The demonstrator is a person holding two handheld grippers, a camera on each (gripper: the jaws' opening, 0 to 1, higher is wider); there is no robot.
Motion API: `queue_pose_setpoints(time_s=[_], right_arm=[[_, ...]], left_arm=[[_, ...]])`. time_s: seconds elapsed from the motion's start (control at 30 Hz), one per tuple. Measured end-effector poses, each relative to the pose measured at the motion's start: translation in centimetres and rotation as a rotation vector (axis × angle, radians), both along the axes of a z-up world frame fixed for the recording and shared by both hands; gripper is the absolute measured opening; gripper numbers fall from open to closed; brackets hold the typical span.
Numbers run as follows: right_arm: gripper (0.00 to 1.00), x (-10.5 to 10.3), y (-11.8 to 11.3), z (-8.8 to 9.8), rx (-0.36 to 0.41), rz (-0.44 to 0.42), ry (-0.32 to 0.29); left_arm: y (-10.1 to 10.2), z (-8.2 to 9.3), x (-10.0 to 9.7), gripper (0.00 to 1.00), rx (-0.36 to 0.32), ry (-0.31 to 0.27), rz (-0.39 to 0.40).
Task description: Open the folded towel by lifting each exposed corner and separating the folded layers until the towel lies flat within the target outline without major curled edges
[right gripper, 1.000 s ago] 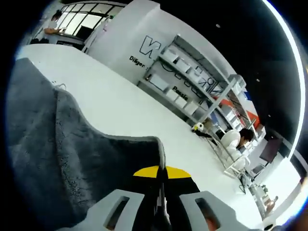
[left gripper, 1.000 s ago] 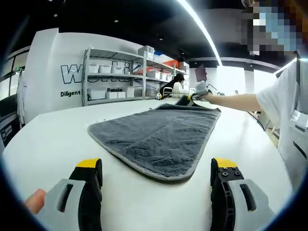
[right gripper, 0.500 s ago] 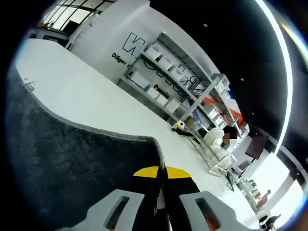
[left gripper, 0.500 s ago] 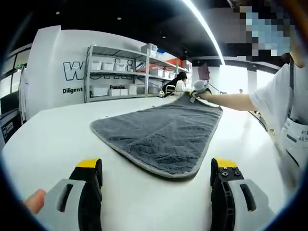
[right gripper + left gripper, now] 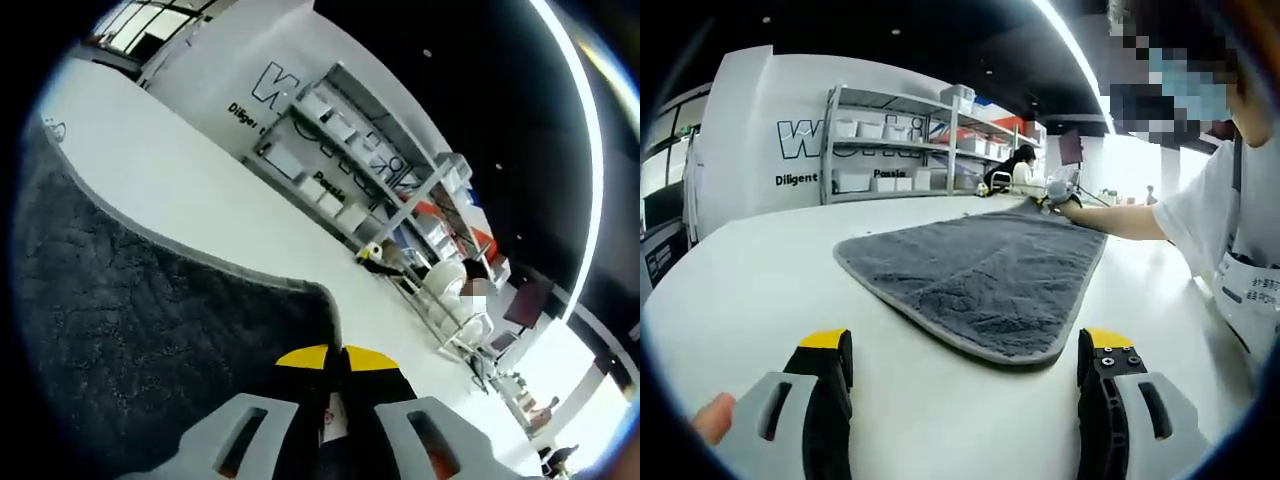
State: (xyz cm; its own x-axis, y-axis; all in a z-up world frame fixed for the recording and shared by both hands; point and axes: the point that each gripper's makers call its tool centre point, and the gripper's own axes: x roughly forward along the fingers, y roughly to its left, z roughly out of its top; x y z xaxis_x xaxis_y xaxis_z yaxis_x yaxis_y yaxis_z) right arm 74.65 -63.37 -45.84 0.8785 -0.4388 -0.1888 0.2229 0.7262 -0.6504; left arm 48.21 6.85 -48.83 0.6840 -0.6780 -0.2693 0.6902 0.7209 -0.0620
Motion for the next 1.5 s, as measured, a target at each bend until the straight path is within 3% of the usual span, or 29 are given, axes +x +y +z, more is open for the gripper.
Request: queue_pose_setpoints(time_s=[0.17, 0.4, 0.6, 0.7, 0.9, 1.23, 1.5], right_arm=[[0.02, -0.7, 0.2, 0.3, 0.119, 0.003, -0.043], [0.17, -2.3, -0.5, 0.4, 0.248, -0.005, -0.048], [0.31, -3.9, 0.1, 1.3, 0.303, 0.048, -0.04], [0.36, -4.7, 0.7, 1.8, 0.295, 0.085, -0.028], [0.44, -7.2, 3.3, 2.5, 0.335, 0.177, -0.048], [0.56, -14.7, 8.7, 1.6, 0.44, 0.295, -0.108], [0.69, -21.4, 9.9, 1.9, 0.526, 0.305, -0.161]], left_arm=[[0.1, 0.2, -0.1, 0.91, 0.0, -0.009, 0.006], [0.1, 0.5, -0.4, 0.91, -0.014, -0.014, 0.001], [-0.1, 0.7, -0.6, 0.91, -0.027, -0.015, -0.011], [-0.2, 0.9, -0.7, 0.9, -0.04, -0.016, -0.016], [-0.7, 1.2, -1.1, 0.9, -0.052, -0.026, -0.037], [-1.3, 1.5, -1.6, 0.9, -0.027, -0.069, -0.07], [-1.3, 1.9, -1.6, 0.9, -0.03, -0.085, -0.079]])
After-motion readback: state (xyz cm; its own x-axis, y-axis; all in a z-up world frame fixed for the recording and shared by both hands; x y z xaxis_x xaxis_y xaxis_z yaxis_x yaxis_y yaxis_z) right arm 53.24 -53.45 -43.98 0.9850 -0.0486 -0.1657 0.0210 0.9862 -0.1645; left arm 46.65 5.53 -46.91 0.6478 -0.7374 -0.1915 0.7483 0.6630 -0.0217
